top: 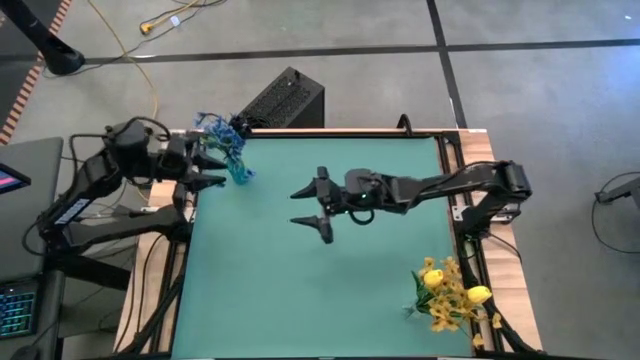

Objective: Sort flowers into vase by color
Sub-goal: Return to Home Position

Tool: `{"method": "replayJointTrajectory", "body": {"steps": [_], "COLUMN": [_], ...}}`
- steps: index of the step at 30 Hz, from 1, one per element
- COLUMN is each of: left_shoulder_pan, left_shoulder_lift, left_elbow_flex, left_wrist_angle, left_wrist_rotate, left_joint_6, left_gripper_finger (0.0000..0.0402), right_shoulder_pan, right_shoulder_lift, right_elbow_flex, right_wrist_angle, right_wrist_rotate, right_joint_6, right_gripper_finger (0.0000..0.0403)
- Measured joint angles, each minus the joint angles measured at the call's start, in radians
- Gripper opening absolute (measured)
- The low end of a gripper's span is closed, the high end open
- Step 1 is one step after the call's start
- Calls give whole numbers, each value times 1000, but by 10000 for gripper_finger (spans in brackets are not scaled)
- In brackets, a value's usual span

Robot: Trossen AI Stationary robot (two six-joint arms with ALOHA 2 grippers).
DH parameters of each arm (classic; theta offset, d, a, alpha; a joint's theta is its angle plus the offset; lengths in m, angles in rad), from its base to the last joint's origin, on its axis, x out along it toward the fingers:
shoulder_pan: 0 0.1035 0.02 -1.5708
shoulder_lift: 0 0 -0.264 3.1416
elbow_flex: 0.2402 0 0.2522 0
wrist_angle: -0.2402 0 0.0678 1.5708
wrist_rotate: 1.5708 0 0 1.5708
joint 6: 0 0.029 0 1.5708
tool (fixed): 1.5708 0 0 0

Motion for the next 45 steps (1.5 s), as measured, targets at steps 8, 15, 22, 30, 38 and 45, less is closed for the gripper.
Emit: {"method": "replayJointTrajectory", "body": {"steps": [8,15,22,30,38,45], "left_shoulder_pan": [-157,-313,-451,-593,-723,-763], "left_shoulder_lift": [-66,-160,-230,-234,-234,-234], "left_elbow_flex": [-196,-283,-476,-608,-737,-864], "left_wrist_angle": [195,265,514,606,689,775], "left_wrist_rotate": [-3,-147,-158,-247,-372,-423], "left_joint_6": [-80,-89,-181,-156,-125,-95], "left_gripper_finger": [154,141,116,92,78,67], "right_shoulder_pan": [-8,-27,-101,-146,-158,-158], "right_shoulder_lift": [-177,-309,-491,-623,-702,-799], "right_elbow_flex": [0,-102,-406,-630,-743,-876], "right_wrist_angle": [-326,-350,-98,62,66,131], "right_wrist_rotate": [83,100,106,97,74,70], "right_joint_6": [-57,-97,-18,18,14,43], "right_gripper_finger": [289,274,257,208,76,25]}}
